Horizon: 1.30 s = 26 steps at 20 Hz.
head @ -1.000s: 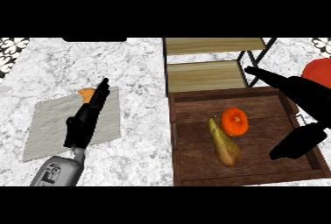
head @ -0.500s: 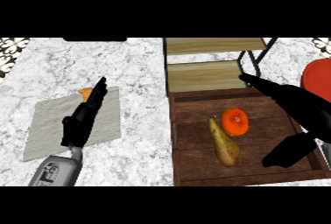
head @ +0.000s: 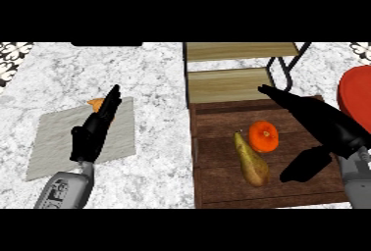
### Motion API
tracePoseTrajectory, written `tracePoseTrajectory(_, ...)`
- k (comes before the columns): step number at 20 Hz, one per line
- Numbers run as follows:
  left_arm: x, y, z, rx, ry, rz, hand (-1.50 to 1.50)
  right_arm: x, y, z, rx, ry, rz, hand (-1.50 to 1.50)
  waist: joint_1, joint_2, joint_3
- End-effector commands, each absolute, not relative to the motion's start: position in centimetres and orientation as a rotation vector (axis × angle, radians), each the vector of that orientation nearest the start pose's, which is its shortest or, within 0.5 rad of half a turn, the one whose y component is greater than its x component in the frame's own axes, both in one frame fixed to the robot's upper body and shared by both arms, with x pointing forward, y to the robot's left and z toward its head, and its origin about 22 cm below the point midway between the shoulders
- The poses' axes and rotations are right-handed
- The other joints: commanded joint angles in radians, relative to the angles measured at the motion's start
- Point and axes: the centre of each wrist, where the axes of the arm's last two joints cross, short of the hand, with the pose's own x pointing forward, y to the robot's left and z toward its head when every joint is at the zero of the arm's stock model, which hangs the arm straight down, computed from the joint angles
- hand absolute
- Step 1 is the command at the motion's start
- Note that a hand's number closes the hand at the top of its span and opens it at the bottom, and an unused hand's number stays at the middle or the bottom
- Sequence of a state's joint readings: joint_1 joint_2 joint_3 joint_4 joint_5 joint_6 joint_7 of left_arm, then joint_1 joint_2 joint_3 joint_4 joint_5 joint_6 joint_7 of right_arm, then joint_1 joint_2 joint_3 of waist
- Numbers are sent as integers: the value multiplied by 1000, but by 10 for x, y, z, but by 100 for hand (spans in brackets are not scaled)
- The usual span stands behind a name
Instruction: Pick the squash from the tray and place it in the tiered shelf
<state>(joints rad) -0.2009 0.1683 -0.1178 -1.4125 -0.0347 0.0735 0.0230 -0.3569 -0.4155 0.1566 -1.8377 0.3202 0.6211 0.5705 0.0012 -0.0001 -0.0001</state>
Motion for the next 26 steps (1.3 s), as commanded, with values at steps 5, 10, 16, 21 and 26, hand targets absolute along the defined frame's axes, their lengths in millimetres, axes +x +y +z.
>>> tracePoseTrajectory(5,287,221,12,110,-1578,-280,0,288,-222,143,-461,-1214,1218,-150,2,1,0)
tracePoseTrajectory(10,279,233,15,110,-1574,-254,0,272,-228,150,-506,-1195,1232,-150,0,-1,0)
tracePoseTrajectory(16,285,219,2,102,-1558,-263,0,281,-219,139,-510,-1190,1238,-150,-2,0,0)
tracePoseTrajectory(21,288,219,19,108,-1574,-268,0,316,-214,119,-523,-1184,1238,-150,5,1,0)
tracePoseTrajectory(26,277,221,16,112,-1576,-248,0,292,-209,100,-516,-1157,1248,-150,0,0,0)
